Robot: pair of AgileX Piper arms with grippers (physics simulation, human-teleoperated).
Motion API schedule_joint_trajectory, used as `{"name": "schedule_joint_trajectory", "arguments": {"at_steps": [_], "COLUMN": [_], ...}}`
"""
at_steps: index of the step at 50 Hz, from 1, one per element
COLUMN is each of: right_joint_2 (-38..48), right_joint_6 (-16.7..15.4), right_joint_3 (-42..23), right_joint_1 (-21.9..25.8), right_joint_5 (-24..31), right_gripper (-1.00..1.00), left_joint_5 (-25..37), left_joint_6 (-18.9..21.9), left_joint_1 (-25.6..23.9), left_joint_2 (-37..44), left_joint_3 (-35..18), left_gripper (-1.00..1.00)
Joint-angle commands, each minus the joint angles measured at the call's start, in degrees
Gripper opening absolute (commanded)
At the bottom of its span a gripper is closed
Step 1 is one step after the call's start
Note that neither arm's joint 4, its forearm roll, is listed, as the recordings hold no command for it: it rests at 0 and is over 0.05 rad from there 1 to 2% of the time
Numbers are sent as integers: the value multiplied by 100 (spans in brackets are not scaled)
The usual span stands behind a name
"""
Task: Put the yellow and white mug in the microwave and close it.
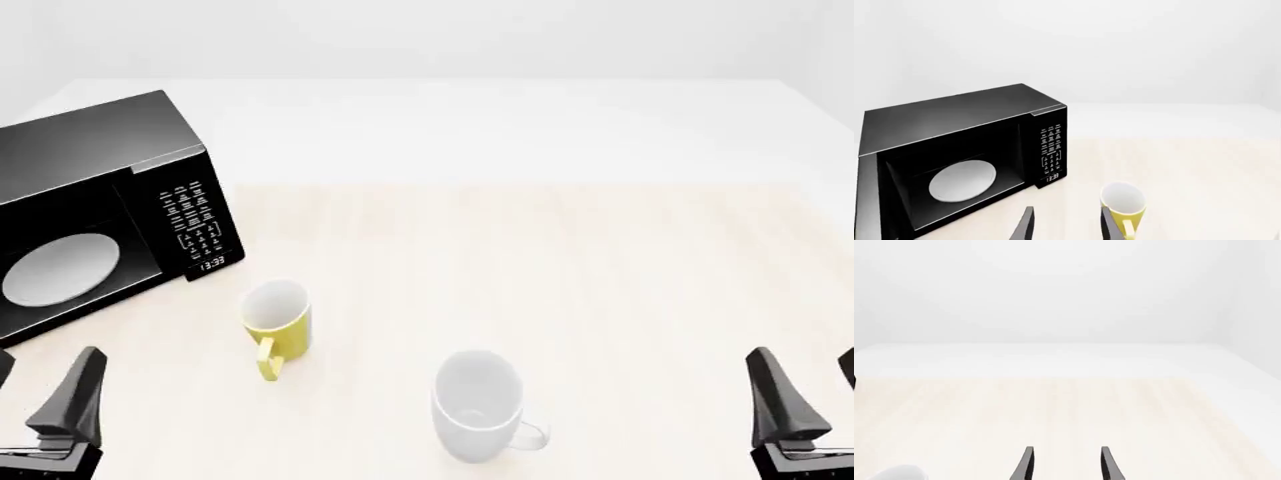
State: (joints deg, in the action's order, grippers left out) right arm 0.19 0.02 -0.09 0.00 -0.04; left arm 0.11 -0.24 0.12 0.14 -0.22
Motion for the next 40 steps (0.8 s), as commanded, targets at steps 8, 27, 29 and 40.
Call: {"name": "schedule_joint_trajectory", "arguments": {"at_steps": [8, 27, 29, 40], "right_joint_2": [37, 37, 37, 37], "right_joint_6": [3, 1, 1, 0], "right_joint_3": [-14, -14, -15, -15], "right_joint_1": [0, 2, 2, 4], "right_joint_5": [-7, -7, -7, -7], "right_gripper": [100, 100, 100, 100], "left_joint_5": [82, 408, 477, 1212], "left_joint_6": [28, 469, 521, 425], "left_joint_1": [-57, -592, -687, -1115], "left_joint_2": [0, -13, -13, -5], "left_joint_3": [-176, -645, -673, -914], "left_gripper": [100, 100, 100, 100]}}
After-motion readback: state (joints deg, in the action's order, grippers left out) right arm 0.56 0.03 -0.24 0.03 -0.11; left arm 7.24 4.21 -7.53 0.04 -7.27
